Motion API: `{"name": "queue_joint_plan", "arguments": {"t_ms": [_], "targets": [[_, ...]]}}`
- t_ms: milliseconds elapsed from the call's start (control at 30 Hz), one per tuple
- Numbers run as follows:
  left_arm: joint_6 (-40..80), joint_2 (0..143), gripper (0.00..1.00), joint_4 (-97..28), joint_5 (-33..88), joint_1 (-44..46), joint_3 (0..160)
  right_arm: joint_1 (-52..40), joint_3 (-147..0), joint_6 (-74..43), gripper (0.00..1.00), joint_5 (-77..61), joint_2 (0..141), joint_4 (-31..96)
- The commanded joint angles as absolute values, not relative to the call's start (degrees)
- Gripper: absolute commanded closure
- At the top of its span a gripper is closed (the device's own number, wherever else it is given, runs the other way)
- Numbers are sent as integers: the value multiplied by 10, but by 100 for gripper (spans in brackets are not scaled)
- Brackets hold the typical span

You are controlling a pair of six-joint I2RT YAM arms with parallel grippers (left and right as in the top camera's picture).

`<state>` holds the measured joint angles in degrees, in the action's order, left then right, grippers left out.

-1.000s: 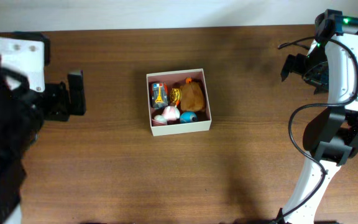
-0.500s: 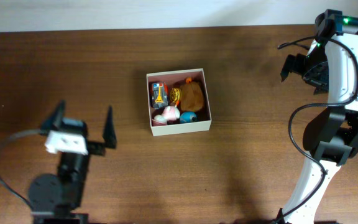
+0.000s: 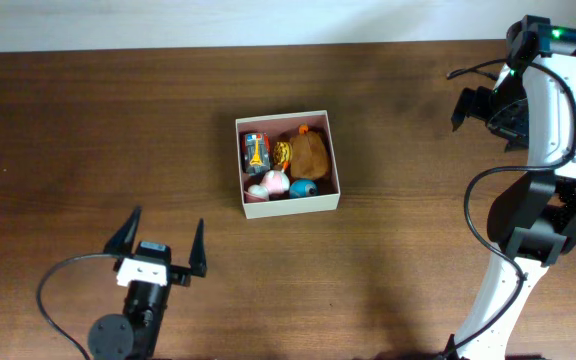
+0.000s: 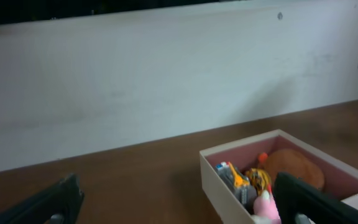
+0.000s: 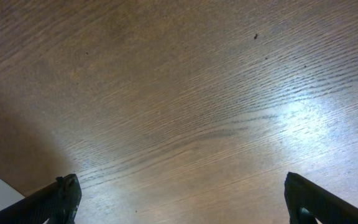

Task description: Pack container

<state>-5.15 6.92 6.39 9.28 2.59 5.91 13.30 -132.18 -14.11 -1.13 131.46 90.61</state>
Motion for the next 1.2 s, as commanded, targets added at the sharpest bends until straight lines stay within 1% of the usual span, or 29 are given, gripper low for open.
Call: {"name": "queue_joint_plan", "arguments": {"t_ms": [0, 33, 167, 1167], "targets": [[-59, 28, 0, 58, 104, 23, 20, 131, -1322, -140, 1, -10, 1316, 905], [-59, 10, 1, 20, 106, 23, 9, 131, -1322, -140, 1, -10, 1316, 905], [-59, 8, 0, -45, 105, 23, 9, 131, -1322, -140, 1, -10, 1316, 905], [-59, 3, 0, -44, 101, 23, 9, 131, -1322, -140, 2, -10, 1303, 905]]}}
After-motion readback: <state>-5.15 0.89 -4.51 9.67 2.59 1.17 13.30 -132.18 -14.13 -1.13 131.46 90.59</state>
